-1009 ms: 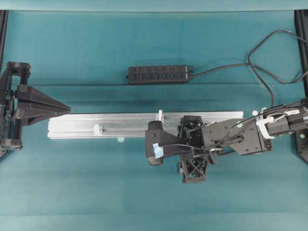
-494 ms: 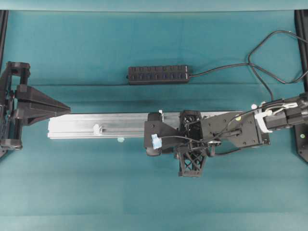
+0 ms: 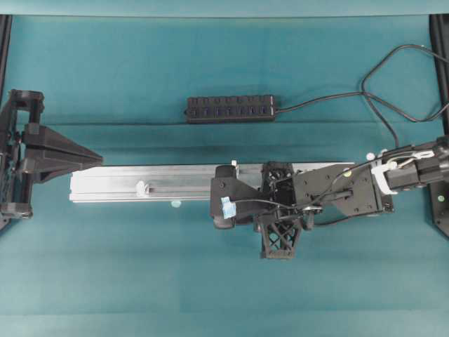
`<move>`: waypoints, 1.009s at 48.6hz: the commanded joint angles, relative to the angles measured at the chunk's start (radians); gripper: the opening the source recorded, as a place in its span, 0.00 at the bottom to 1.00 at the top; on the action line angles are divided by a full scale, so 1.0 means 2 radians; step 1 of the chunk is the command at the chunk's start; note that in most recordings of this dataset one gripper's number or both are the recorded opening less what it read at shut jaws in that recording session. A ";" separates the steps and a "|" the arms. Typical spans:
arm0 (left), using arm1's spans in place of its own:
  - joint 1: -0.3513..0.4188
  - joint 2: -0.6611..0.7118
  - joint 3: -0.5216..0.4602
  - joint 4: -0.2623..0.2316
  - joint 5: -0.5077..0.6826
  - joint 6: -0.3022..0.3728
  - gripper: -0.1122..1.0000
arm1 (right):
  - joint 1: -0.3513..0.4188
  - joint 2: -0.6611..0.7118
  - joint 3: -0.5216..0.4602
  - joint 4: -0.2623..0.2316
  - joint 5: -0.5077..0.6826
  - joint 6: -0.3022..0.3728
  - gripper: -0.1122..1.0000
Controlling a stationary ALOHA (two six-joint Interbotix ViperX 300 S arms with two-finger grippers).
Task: Pass the USB cable through three rings with both arms.
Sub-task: 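Push the plug through the right white ring with the right gripper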
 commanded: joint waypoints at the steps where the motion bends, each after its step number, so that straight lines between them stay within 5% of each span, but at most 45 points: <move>1: 0.002 0.002 -0.015 0.001 -0.005 0.000 0.12 | 0.007 0.002 0.000 0.005 0.000 -0.005 0.05; 49: 0.002 0.001 -0.025 0.002 -0.005 -0.001 0.12 | 0.026 -0.077 -0.074 -0.001 0.166 -0.031 0.05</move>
